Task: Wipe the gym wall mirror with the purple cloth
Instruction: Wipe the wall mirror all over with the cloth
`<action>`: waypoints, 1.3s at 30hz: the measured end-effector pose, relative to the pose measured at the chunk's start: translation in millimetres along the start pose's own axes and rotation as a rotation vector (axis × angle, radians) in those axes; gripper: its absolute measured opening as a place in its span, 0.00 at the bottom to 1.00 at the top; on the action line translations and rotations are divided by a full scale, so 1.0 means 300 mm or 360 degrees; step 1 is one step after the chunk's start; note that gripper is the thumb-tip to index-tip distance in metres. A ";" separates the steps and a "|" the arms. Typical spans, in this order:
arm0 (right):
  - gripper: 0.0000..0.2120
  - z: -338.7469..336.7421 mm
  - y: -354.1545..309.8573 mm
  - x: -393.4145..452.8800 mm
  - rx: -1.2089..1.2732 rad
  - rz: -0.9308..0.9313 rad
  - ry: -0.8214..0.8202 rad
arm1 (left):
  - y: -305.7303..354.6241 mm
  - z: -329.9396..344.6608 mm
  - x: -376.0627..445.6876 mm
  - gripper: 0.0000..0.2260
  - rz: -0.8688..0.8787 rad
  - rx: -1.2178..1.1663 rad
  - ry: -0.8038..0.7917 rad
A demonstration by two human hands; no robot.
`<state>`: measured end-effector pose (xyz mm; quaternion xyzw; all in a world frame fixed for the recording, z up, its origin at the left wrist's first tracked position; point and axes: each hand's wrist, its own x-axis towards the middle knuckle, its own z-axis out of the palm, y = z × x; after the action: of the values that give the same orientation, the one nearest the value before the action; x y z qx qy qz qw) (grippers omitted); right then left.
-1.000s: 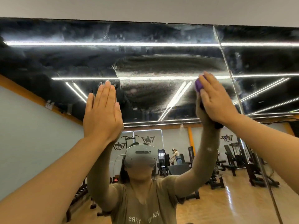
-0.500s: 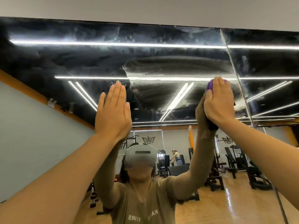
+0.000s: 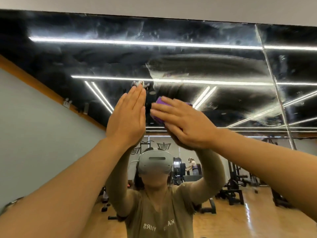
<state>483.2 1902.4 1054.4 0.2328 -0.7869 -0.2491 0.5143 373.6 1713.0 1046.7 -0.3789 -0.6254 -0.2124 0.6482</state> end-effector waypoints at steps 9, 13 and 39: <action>0.22 -0.020 0.031 -0.033 -0.0033 -0.0451 -0.0294 | 0.001 0.001 -0.009 0.26 0.0024 0.0010 0.0020; 0.24 -0.080 0.141 0.142 -0.0079 0.0037 -0.0004 | 0.005 0.006 -0.010 0.26 0.0014 -0.0004 0.0052; 0.25 -0.099 0.221 0.046 -0.0101 0.0264 0.0198 | -0.005 0.005 -0.013 0.27 0.0104 0.0036 0.0040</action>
<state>498.5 1940.3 1116.2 0.1654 -0.7618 -0.2157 0.5881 370.9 1712.6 1043.0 -0.3890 -0.6070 -0.1887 0.6668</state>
